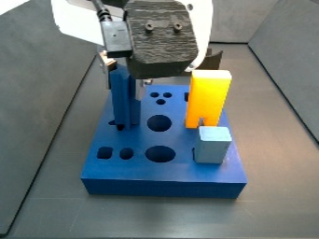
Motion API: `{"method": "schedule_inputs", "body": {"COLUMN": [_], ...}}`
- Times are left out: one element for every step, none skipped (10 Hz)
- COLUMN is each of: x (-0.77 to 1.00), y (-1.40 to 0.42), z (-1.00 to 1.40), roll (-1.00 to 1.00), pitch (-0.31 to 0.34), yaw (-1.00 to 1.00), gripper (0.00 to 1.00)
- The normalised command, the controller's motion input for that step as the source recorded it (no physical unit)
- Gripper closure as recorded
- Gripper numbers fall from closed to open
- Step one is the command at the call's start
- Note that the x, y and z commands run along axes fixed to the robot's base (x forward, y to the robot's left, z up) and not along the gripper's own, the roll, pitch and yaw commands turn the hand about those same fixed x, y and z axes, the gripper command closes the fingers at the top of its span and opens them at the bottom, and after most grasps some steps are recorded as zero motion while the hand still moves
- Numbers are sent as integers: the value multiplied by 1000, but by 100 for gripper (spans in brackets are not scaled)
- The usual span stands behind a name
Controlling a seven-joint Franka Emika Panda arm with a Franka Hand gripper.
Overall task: Pick up the star object. Move up. Place the star object on the fixture. Regrasp the star object. Move to above the board. Insert the star object.
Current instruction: Insert the star object.
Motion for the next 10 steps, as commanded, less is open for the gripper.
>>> {"method": "schedule_inputs", "body": {"x": [-80,-77,-91,-74,-77,-57,-34,-60,-54,0], "y": [0,0,20,9,11,14,11,34,34,0], "z": [-69,-83,-140,-169,-200,-209,-240,-246,-246,-277], "roll": [-16,-7,0,0,1,13,31,39,26,0], "pitch": [0,10,59,61,54,49,50,61,59,36], "yaw": [-174,-189,-194,-169,-131,-83,-57,-71,-71,-14], "gripper": [100,100,100,100,100,100,100,100,100,100]}}
